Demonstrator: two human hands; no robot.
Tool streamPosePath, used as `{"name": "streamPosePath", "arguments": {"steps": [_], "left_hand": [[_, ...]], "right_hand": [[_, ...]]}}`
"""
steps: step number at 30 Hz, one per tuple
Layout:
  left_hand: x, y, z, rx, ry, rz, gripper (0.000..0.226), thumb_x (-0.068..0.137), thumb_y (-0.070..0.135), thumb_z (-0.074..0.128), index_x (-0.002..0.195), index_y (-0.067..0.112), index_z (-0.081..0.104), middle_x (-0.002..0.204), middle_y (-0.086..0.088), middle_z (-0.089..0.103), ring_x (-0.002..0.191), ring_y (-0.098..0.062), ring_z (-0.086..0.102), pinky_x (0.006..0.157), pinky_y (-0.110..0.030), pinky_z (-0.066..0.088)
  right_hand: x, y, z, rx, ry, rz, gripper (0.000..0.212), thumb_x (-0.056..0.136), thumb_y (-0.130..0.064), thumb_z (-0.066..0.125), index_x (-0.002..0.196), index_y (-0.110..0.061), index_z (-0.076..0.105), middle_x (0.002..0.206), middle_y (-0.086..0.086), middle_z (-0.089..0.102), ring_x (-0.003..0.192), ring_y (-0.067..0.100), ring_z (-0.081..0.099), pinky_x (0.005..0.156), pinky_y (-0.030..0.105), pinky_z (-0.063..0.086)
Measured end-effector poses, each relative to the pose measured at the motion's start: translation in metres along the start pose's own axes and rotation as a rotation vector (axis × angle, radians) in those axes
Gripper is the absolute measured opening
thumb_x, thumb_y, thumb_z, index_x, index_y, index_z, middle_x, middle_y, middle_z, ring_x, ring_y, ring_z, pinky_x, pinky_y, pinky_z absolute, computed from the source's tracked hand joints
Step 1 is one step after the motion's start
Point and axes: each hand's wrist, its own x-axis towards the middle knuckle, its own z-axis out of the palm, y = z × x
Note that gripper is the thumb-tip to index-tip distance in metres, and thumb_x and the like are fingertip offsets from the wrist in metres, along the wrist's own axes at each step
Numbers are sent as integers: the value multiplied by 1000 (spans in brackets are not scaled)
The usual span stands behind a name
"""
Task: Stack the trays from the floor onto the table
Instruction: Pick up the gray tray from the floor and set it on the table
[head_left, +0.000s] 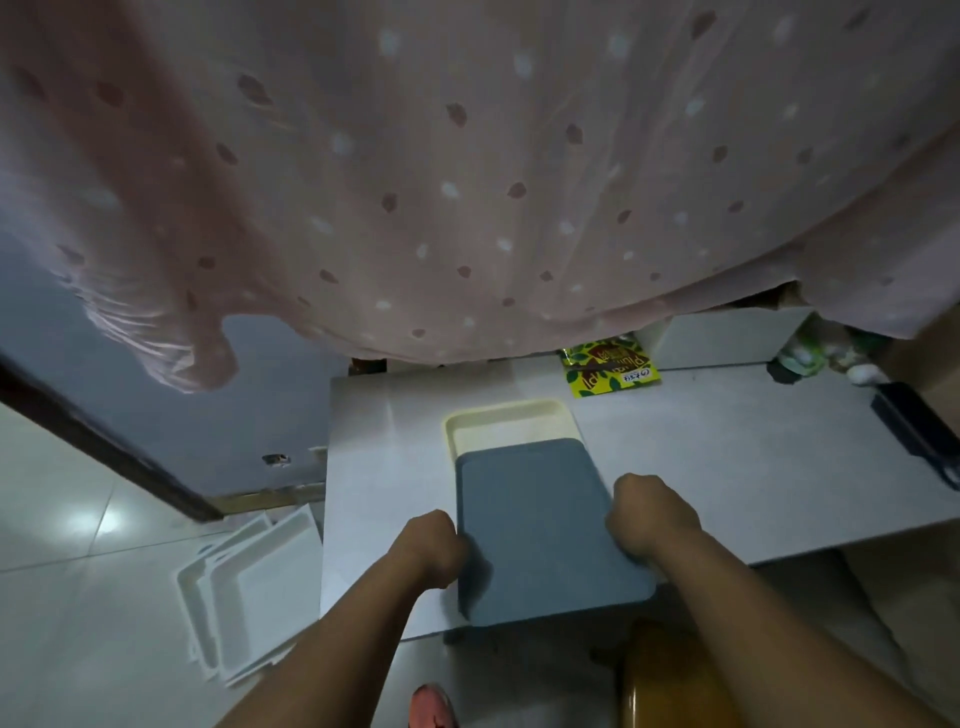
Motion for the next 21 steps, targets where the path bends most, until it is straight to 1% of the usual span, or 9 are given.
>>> {"name": "streamPosePath", "arguments": {"steps": [2,4,6,7,9,11,14,17,21], "left_hand": [[13,3,-7,20,-32,-13,13,86,8,54,73,10,53,70,-2,57,76,-19,62,61,-22,47],[24,6,-9,24,-62,-34,18,85,8,53,67,12,49,68,-3,57,71,-19,62,58,-22,47],[36,9,-7,-6,-75,-49,15,87,12,50,74,8,54,71,-3,57,69,-17,60,59,-22,47],[40,10,-5,-14,-76,-45,14,88,15,49,84,5,59,77,-4,59,72,-19,60,64,-23,49],[51,11,0,4,-80,-57,27,91,19,49,110,3,62,98,-10,63,89,-24,62,75,-27,51],[59,12,8,30,-72,-80,33,93,20,49,120,3,60,117,-13,64,104,-27,63,80,-28,50],[68,11,21,55,-77,-133,30,94,17,47,118,3,60,120,-15,64,106,-29,64,75,-27,48],[74,14,25,84,-85,-182,28,93,12,45,116,3,60,119,-15,63,105,-29,64,74,-27,49],[84,19,24,106,-99,-213,28,91,10,44,112,1,61,115,-15,65,102,-29,65,71,-27,48]], "right_hand": [[15,-6,2,-32,-25,13,9,91,-17,48,83,-19,49,91,0,53,81,21,55,64,30,45],[30,-6,6,-44,-52,18,9,91,-16,48,82,-19,48,95,2,56,82,21,56,66,31,47],[45,-4,11,-47,-64,20,5,92,-18,48,90,-19,52,100,4,60,88,23,61,70,33,51],[51,-2,15,-47,-65,19,8,92,-18,48,95,-18,55,104,5,62,91,24,62,71,33,51],[63,2,24,-56,-93,11,16,92,-18,47,103,-16,59,109,5,62,95,25,63,71,32,50],[73,5,33,-64,-126,-3,19,92,-17,46,105,-15,60,109,5,63,95,25,64,73,33,53],[82,9,44,-54,-129,-17,20,92,-17,49,108,-16,60,107,5,65,93,24,66,76,34,57],[90,12,49,-10,-102,-25,17,91,-13,50,106,-14,57,103,6,67,88,26,67,71,33,57],[102,16,50,25,-52,-48,26,88,-13,51,113,-16,50,99,7,68,85,29,68,69,34,55]]}}
